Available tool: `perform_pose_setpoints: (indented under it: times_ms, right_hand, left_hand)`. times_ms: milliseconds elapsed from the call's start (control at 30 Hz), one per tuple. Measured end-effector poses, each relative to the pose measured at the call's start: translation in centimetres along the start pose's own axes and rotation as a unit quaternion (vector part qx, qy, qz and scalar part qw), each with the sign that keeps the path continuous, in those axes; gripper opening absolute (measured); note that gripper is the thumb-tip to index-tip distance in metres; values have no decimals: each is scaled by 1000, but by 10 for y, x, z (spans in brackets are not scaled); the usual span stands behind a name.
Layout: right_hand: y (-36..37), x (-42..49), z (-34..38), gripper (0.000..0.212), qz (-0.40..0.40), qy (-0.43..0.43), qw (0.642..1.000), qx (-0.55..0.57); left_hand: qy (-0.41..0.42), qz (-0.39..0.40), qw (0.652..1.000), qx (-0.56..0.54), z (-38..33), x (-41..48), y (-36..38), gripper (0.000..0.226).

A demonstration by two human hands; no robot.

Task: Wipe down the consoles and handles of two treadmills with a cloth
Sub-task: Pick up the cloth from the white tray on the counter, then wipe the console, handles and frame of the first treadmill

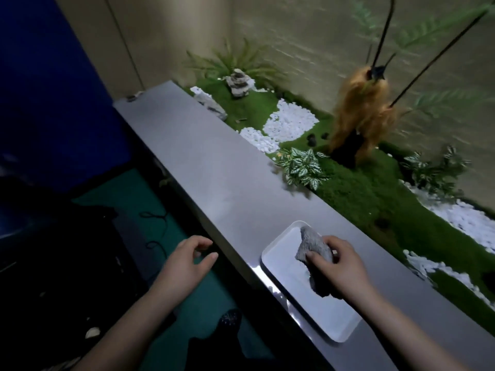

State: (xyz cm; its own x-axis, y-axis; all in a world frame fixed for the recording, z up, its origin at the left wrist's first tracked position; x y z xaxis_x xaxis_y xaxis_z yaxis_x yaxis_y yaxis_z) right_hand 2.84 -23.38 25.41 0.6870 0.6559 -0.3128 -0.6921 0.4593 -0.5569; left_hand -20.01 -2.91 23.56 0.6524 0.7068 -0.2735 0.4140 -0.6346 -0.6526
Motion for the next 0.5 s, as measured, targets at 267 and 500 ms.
perform_pose_setpoints:
  times_ms: [267,500]
  right_hand:
    - [79,-35,67,17,131,-122,983,29]
    - [163,-86,144,18,192,-233,953,5]
  left_hand:
    - [-91,-131,987,-20,52,-120,-59,27]
    - [-156,-220,962,-50,106,-208,-112,28]
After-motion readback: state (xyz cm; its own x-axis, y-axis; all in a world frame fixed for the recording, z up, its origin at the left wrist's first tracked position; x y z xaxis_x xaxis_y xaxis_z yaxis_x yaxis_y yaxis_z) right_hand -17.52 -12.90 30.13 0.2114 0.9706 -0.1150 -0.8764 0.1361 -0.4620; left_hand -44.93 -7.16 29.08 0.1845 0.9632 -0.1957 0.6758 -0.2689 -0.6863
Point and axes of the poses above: each hand's wrist, its own x-axis towards the middle knuckle, its own y-axis out of the palm, z = x × y, the point moved 2 cm from there along x, towards the middle knuckle, and after that the axes turned 5 degrees about z, right-handed, at the moved point
